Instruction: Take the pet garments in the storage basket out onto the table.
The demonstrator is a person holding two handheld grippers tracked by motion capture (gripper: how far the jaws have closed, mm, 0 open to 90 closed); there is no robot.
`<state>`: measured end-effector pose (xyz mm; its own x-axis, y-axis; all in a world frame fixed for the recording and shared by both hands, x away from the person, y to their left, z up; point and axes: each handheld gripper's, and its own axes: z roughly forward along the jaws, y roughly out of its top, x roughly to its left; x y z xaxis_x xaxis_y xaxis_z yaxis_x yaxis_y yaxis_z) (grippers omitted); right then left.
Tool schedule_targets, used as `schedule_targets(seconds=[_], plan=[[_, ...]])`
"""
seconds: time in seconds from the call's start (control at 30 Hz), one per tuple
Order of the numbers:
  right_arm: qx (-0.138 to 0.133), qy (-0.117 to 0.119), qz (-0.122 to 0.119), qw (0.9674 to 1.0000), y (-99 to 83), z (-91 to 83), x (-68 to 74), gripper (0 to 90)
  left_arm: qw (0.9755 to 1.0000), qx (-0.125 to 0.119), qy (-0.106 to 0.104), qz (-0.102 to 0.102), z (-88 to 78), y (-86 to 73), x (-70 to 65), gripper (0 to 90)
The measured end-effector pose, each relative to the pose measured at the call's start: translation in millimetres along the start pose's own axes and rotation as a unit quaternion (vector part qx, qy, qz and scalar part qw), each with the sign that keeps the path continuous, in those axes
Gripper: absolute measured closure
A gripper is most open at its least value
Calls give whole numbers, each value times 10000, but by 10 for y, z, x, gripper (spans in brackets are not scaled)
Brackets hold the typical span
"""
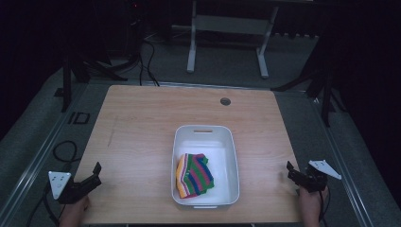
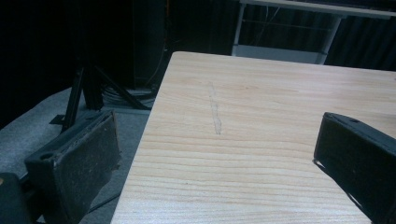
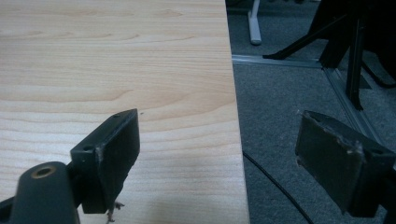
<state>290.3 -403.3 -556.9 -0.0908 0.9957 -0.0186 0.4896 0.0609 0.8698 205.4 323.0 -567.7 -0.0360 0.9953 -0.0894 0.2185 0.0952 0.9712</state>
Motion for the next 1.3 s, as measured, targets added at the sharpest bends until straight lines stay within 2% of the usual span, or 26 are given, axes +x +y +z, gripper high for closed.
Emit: schedule_targets(seconds=[0.27, 0.37, 0.47, 0.5, 0.57, 0.6, 0.7, 0.77, 0.87, 0.93, 0.97, 1.03, 1.17, 1.23, 1.27, 1.3], plan=[[46, 39, -29, 10000, 3, 7, 11, 137, 10000, -2, 4, -18, 1, 0, 1, 9], [189, 164, 6, 9997, 13, 32, -4, 136, 10000, -4, -1, -31, 0, 1, 5, 9], [309, 517, 18, 9982, 20, 51, -29, 129, 10000, -3, -1, -31, 1, 1, 4, 9], [407, 731, 17, 9965, 21, 62, -43, 127, 10000, -1, -2, -29, 2, 1, 3, 9], [635, 1065, -187, 9921, 23, 86, -61, 122, 10000, -3, -2, -31, 2, 1, 3, 10], [732, 1225, -211, 9895, 22, 91, -70, 121, 10000, -1, 0, -32, 2, 1, 4, 10], [739, 1554, -223, 9848, 13, 77, -102, 120, 10000, -3, 1, -30, 1, 1, 3, 9], [776, 1832, -195, 9798, 13, 75, -134, 120, 10000, -2, 1, -30, 1, 1, 3, 9], [946, 2157, -453, 9708, 25, 77, -139, 120, 10000, 1, 4, -30, 1, 2, 4, 9], [1088, 2414, -614, 9624, 34, 84, -125, 123, 10000, 2, 7, -30, 1, 2, 5, 9], [1142, 2477, -737, 9593, 37, 88, -110, 123, 10000, 3, 6, -32, 2, 2, 5, 9], [1282, 2783, -874, 9479, 46, 103, -78, 123, 10000, 4, 6, -30, 2, 2, 5, 9], [1414, 3135, -1372, 9289, 60, 92, 54, 125, 10000, 6, 9, -31, 2, 2, 4, 9], [1478, 3413, -1537, 9155, 73, 78, 142, 125, 10000, 10, 7, -35, 3, 3, 5, 9], [1449, 3413, -1684, 9133, 77, 60, 198, 125, 10000, 11, 7, -36, 2, 3, 6, 9], [1479, 3424, -1838, 9095, 80, 43, 258, 124, 10000, 6, 6, -41, 2, 3, 5, 9]])
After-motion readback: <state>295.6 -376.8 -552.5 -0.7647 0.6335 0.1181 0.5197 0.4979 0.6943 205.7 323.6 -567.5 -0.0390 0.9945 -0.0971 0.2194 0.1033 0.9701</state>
